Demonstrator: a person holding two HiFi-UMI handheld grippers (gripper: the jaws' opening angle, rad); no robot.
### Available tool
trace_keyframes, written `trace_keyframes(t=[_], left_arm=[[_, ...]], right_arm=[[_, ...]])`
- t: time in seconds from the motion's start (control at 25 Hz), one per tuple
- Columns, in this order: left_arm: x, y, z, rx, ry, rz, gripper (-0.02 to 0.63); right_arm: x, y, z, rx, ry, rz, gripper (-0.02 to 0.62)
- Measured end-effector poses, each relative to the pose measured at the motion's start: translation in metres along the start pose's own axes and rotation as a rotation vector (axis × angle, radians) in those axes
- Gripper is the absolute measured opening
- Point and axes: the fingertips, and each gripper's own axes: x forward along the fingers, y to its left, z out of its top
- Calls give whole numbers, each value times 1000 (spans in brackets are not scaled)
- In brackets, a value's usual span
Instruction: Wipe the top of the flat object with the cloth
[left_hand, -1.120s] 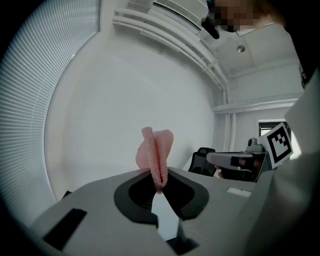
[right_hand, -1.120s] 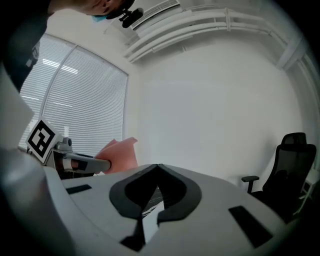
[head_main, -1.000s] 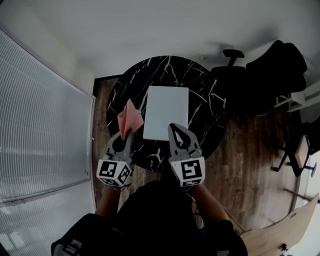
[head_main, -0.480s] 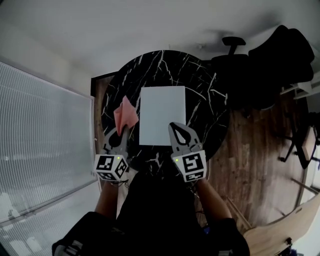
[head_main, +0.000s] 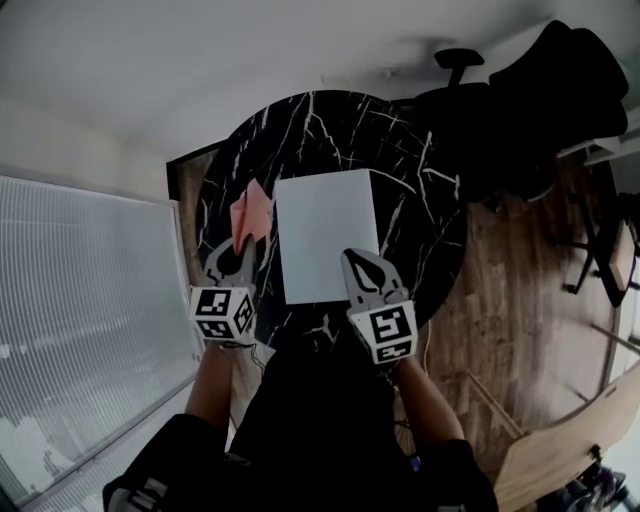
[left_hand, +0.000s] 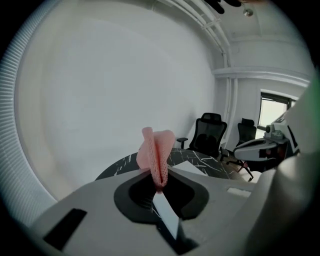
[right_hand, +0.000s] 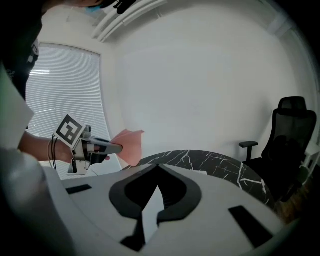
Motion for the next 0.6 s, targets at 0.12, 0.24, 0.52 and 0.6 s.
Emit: trace_keyframes(t=[0.12,0.24,0.52,0.6], left_arm=[[26,14,-3,55,42,-18,17],[59,28,-3,106,69,-38,17],[137,40,-18,317,168,-105,17],[152,39,-24,360,196,-125,17]], right_arm=[[9,0,-5,32,12,-9,-6],[13,-5,-13,50,33,-33,-5],[17,-16,-27,85,79,-85,-6],[19,-20,-31,105,86,-94,-5]])
